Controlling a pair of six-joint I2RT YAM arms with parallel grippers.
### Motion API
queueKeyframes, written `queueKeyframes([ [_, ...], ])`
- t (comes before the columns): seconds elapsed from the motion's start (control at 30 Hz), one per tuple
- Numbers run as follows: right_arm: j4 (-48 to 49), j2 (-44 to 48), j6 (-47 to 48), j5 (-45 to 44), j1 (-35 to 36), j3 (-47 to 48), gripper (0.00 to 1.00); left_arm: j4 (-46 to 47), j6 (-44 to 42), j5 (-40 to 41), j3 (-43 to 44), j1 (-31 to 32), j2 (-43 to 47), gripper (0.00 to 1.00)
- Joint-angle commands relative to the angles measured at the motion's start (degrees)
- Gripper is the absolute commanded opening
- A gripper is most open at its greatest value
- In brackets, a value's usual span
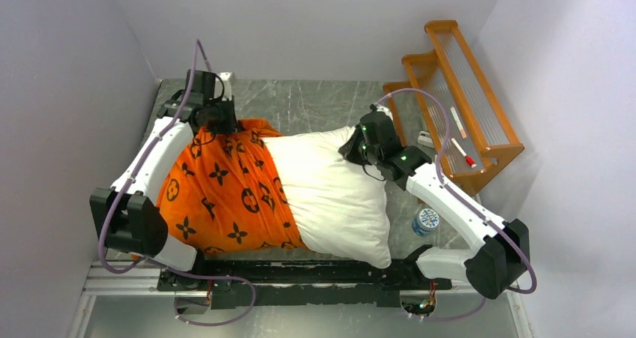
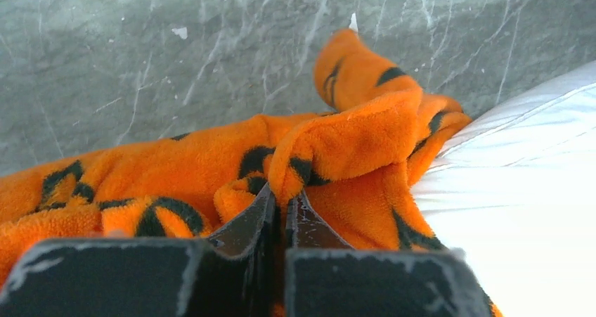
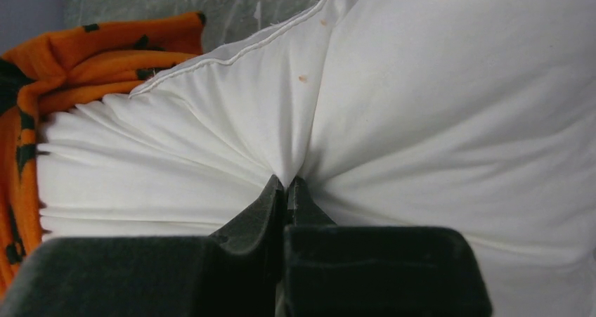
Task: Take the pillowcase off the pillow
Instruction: Remove the pillow from the pillowcase.
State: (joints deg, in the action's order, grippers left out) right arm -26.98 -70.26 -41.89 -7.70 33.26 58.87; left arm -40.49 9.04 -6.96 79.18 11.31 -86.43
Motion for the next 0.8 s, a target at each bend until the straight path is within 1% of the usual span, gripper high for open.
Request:
queueKeyframes([
  [0.0,-12.0,-2.4,3.8,-2.6,-1.3,-0.4,0.0,-2.1,-4.5,10.2,0.1,-7.9,2.1,0.05],
  [0.07,-11.7,-3.3,5.4,0.0,-1.3,1.1,0.0,0.0,-4.7,2.5,-0.9,-7.8,2.1,0.05],
  [0.13,-13.2,-3.5,7.4,2.9,-1.3,3.8,0.0,1.2,-4.2,-2.8,-1.4,-7.8,1.6,0.05],
  [0.17,-14.2,-3.2,8.3,4.3,-1.2,5.5,0.03,1.4,-3.5,-3.7,-1.2,-7.8,1.1,0.05],
  [0.23,-15.8,-1.4,10.4,7.1,-1.2,8.7,0.12,1.4,-2.6,-3.3,-0.1,-7.8,0.1,0.05],
  [0.27,-16.5,0.4,11.4,8.9,-1.2,10.0,0.22,1.5,-2.1,-2.3,0.8,-7.8,-0.5,0.05],
  [0.3,-17.0,1.9,12.1,10.9,-1.2,11.4,0.37,1.5,-1.4,-0.8,2.0,-7.8,-1.2,0.05],
  [0.33,-17.7,3.7,12.6,12.4,-1.2,12.1,0.49,1.1,-0.7,1.2,3.5,-7.8,-2.2,0.05],
  [0.37,-17.9,5.4,13.1,14.2,-1.2,12.3,0.58,0.5,-0.4,2.8,6.5,-7.9,-3.8,0.05],
  [0.43,-18.1,9.0,13.2,17.6,-1.3,11.6,0.68,-0.4,0.5,3.5,11.8,-8.0,-7.4,0.05],
  [0.53,-17.5,13.9,11.5,24.2,-1.1,7.5,0.74,-1.5,1.8,3.1,20.9,-8.1,-13.5,0.05],
  [0.67,-13.5,20.1,5.5,34.4,-0.3,-2.8,0.78,-2.1,3.7,2.1,31.2,-8.0,-21.4,0.05],
  [0.73,-11.4,23.1,1.8,34.8,0.7,-8.0,0.8,-3.0,3.0,-0.1,35.1,-7.8,-24.8,0.05],
  [0.77,-11.6,23.9,0.6,33.6,1.1,-10.1,0.81,-4.3,2.3,-0.6,36.8,-7.5,-26.2,0.15],
])
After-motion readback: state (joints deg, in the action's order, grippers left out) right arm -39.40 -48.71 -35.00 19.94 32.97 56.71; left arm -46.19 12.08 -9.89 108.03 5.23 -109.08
